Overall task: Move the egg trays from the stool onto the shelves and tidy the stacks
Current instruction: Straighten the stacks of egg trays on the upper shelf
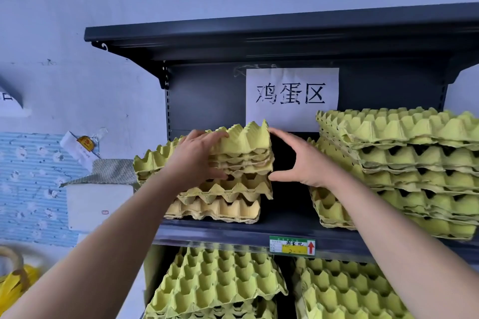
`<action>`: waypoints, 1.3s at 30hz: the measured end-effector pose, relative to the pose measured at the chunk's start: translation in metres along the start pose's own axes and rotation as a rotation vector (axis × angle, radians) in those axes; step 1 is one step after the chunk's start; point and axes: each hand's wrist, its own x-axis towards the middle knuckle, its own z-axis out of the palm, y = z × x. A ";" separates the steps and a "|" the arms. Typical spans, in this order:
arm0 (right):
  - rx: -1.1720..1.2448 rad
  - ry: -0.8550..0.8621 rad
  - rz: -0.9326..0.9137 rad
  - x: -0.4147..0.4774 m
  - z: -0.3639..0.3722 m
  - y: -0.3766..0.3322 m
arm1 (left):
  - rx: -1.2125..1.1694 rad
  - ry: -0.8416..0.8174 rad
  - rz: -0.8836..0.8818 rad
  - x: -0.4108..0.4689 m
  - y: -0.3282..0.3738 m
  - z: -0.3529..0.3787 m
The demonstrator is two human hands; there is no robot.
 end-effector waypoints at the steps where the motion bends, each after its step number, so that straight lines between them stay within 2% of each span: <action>1: -0.023 -0.027 0.009 0.002 -0.002 0.001 | -0.018 0.006 -0.013 0.000 -0.003 -0.006; 7: -0.057 -0.039 -0.019 0.022 -0.009 -0.007 | -0.048 -0.055 -0.037 -0.017 -0.018 -0.033; 12: -0.138 -0.087 -0.086 0.048 0.002 -0.013 | -0.092 -0.017 -0.087 -0.022 -0.030 -0.040; 24: -0.209 0.101 -0.280 0.075 0.029 -0.039 | -0.172 -0.033 -0.053 -0.035 -0.064 -0.058; 29: -0.162 0.126 -0.221 0.059 0.021 -0.066 | -0.188 -0.030 -0.008 -0.031 -0.082 -0.067; 35: -0.215 0.127 -0.120 0.042 0.021 -0.096 | -0.188 -0.059 0.080 -0.025 -0.110 -0.053; 39: -0.256 0.188 -0.082 0.040 0.041 -0.106 | -0.361 -0.045 0.093 -0.032 -0.111 -0.052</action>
